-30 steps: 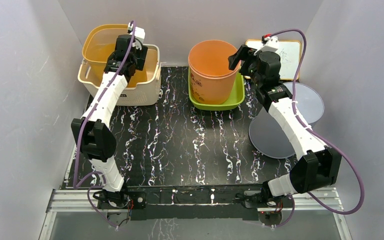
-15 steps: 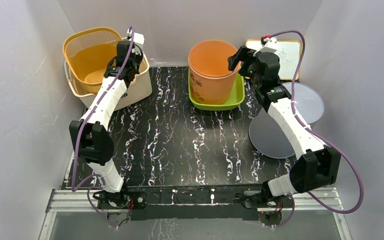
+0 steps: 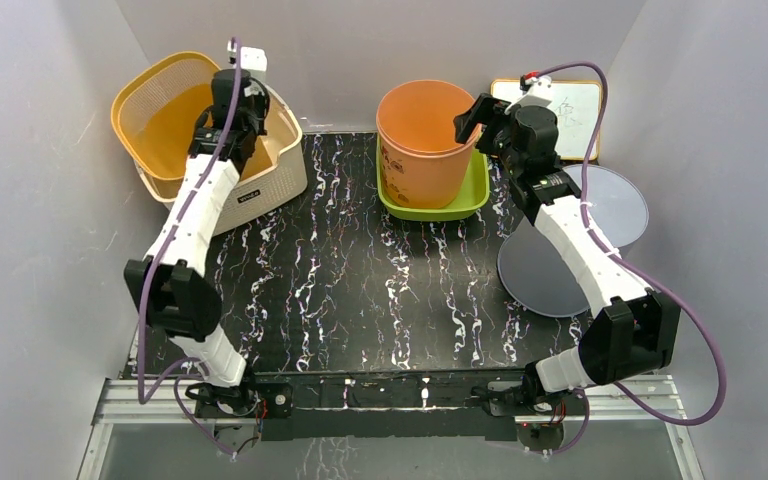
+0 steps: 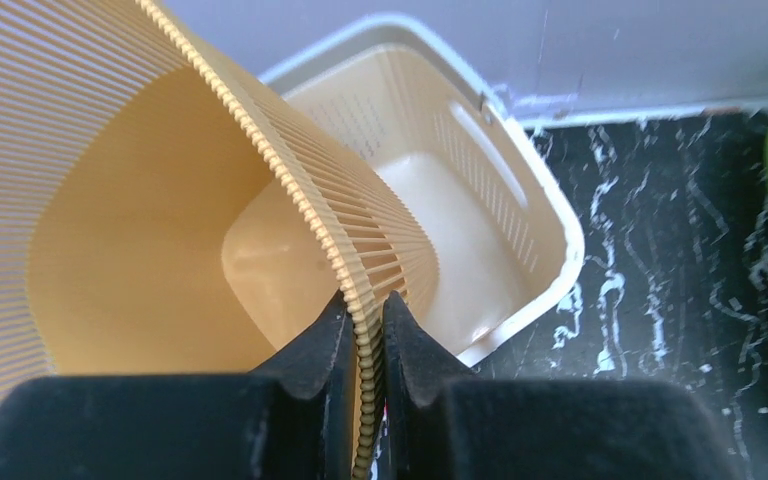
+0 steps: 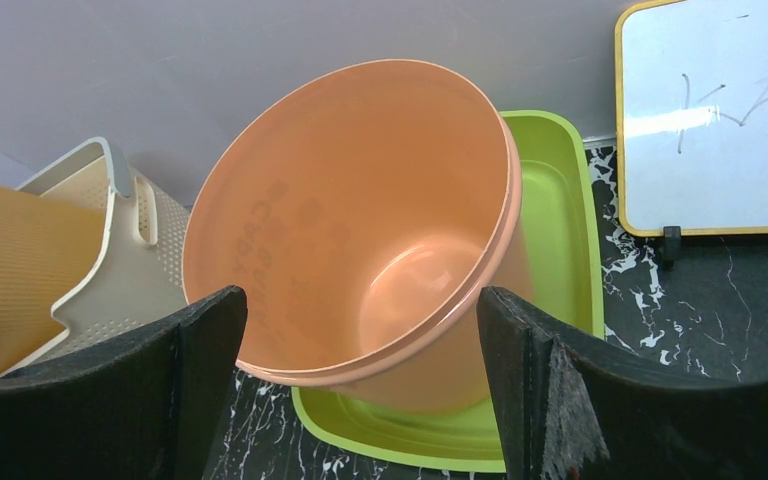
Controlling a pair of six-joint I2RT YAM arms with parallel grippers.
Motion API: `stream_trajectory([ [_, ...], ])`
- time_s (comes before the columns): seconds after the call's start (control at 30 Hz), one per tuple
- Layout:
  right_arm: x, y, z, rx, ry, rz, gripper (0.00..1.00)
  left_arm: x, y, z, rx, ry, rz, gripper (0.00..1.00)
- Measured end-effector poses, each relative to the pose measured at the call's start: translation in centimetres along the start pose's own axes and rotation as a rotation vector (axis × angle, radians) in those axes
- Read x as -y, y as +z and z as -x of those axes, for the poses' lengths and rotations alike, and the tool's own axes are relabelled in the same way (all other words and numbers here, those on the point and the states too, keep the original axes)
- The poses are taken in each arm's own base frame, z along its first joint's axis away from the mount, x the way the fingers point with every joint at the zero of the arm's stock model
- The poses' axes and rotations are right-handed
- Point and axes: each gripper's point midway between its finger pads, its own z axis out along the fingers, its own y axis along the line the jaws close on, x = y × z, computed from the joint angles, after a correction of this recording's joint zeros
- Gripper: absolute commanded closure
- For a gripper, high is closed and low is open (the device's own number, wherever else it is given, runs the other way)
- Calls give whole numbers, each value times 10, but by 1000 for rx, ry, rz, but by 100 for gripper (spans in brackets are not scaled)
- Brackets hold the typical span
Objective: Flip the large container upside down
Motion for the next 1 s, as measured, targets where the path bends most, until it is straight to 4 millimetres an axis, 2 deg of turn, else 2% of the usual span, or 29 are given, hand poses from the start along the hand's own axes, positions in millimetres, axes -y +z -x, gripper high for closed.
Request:
stream_trajectory([
  [0.13,0,4,-4,-7,7,4,17,-19,-44,36,114,-72,8,100],
  [0.2,-1,5,-6,-12,14,8,18,-35,-86,65,220,-121,12,100],
  [0.23,-1,5,-7,-14,16,11,18,-38,-93,69,237,-128,14,100],
  [0.4,-3,5,-7,-15,21,19,18,-67,-176,118,474,-228,0,100],
  [0.5,-2,5,-7,-14,20,17,18,-72,-210,134,566,-283,-43,100],
  [0.57,-1,5,-7,-13,17,12,17,-67,-226,140,602,-318,-108,100],
  [0.67,2,5,-5,-6,8,-4,17,-46,-239,141,616,-376,-252,100],
  [0.83,5,6,0,6,-16,-25,17,10,-241,115,529,-462,-535,100],
  [1.0,1,12,25,57,-38,-36,16,51,-259,97,433,-532,-775,100],
])
